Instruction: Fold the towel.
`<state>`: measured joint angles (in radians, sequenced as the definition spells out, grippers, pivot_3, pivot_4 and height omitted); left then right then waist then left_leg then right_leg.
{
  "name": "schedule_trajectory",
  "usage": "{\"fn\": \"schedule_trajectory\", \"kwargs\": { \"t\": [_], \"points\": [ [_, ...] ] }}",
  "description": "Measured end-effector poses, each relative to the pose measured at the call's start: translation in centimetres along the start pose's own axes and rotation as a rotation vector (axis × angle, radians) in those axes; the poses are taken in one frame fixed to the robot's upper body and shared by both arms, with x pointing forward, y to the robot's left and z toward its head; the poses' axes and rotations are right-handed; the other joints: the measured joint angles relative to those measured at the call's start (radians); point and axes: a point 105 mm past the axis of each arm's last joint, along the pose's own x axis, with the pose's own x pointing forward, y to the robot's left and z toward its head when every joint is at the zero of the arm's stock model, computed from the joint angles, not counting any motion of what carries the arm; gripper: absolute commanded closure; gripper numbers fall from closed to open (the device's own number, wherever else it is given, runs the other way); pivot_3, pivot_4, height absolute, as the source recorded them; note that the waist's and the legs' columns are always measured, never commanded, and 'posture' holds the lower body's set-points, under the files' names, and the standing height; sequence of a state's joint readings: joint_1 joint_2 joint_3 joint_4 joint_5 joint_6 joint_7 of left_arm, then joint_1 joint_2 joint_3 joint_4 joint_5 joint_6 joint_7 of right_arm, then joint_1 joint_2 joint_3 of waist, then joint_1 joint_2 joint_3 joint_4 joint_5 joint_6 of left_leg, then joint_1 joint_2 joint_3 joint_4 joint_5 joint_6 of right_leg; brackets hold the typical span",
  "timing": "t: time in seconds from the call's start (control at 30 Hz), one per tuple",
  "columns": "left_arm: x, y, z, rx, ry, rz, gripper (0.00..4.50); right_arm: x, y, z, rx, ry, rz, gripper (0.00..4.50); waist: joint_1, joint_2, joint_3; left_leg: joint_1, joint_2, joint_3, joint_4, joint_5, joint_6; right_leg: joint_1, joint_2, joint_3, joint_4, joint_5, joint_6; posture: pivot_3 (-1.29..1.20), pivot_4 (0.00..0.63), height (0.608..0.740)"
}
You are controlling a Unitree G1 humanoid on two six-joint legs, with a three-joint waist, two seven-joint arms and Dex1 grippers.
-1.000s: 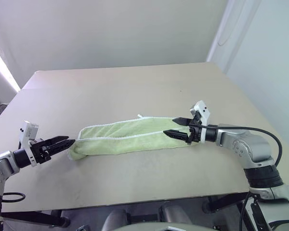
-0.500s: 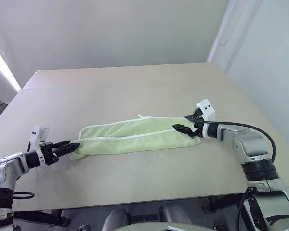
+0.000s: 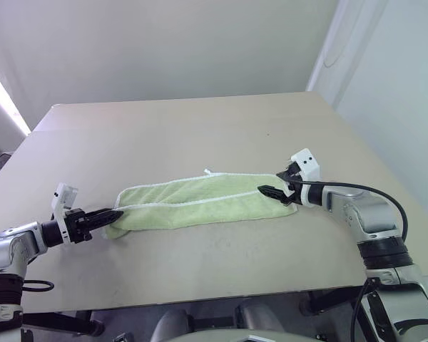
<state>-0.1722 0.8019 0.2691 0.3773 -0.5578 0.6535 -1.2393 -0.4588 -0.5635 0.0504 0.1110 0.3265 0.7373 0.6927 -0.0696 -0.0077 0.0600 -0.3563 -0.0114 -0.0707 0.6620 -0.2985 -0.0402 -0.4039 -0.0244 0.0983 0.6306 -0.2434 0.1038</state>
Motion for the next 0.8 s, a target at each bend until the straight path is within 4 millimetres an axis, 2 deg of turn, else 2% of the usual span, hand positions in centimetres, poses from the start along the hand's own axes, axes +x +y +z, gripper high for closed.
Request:
{"fn": "schedule_trajectory", "kwargs": {
  "t": [0.27, 0.47, 0.6, 0.7, 0.77, 0.8],
  "points": [
    [-0.1, -0.2, 0.1, 0.007, 0.004, -0.015, 4.48, 0.1, -0.3, -0.5, 0.011, 0.015, -0.011, 0.00, 0.000, 0.000, 0.000, 0.000, 0.000, 0.000, 0.000, 0.000, 0.000, 0.000, 0.000, 0.000, 0.000, 0.000, 0.000, 0.00, 0.000, 0.740],
    [-0.3, 0.3, 0.2, 0.047, 0.028, 0.030, 4.48, 0.5, -1.9, -1.6, 0.062, 0.072, -0.079, 0.00, -0.001, 0.000, 0.000, 0.000, 0.000, 0.000, 0.000, 0.000, 0.000, 0.000, 0.000, 0.000, 0.000, 0.000, 0.000, 0.00, 0.000, 0.740],
    [-0.3, 0.3, 0.1, 0.052, 0.038, 0.033, 4.48, 0.8, -2.3, -1.9, 0.076, 0.093, -0.094, 0.00, -0.001, 0.000, 0.000, 0.000, 0.000, 0.000, 0.000, 0.000, 0.000, 0.000, 0.000, 0.000, 0.000, 0.001, -0.001, 0.00, 0.000, 0.740],
    [-0.3, 0.4, 0.0, 0.055, 0.042, 0.041, 4.50, 0.8, -2.2, -2.3, 0.077, 0.108, -0.083, 0.58, -0.001, 0.000, 0.000, 0.000, 0.000, 0.000, 0.000, 0.000, 0.000, 0.000, 0.000, 0.000, 0.000, 0.001, -0.001, 0.00, 0.000, 0.740],
    [-0.3, 0.5, 0.0, 0.056, 0.045, 0.045, 4.50, 0.8, -2.0, -2.4, 0.076, 0.110, -0.073, 1.28, 0.000, 0.000, 0.000, 0.000, 0.000, 0.000, 0.000, 0.000, 0.000, 0.000, 0.000, 0.000, 0.000, 0.000, 0.000, 0.00, 0.000, 0.740],
    [-0.3, 0.5, 0.0, 0.058, 0.046, 0.046, 4.50, 0.8, -1.9, -2.5, 0.076, 0.110, -0.071, 1.28, -0.001, 0.000, 0.000, 0.000, 0.000, 0.000, 0.000, 0.000, 0.000, 0.000, 0.000, 0.000, 0.000, 0.000, 0.000, 0.00, 0.000, 0.740]
  ]
}}
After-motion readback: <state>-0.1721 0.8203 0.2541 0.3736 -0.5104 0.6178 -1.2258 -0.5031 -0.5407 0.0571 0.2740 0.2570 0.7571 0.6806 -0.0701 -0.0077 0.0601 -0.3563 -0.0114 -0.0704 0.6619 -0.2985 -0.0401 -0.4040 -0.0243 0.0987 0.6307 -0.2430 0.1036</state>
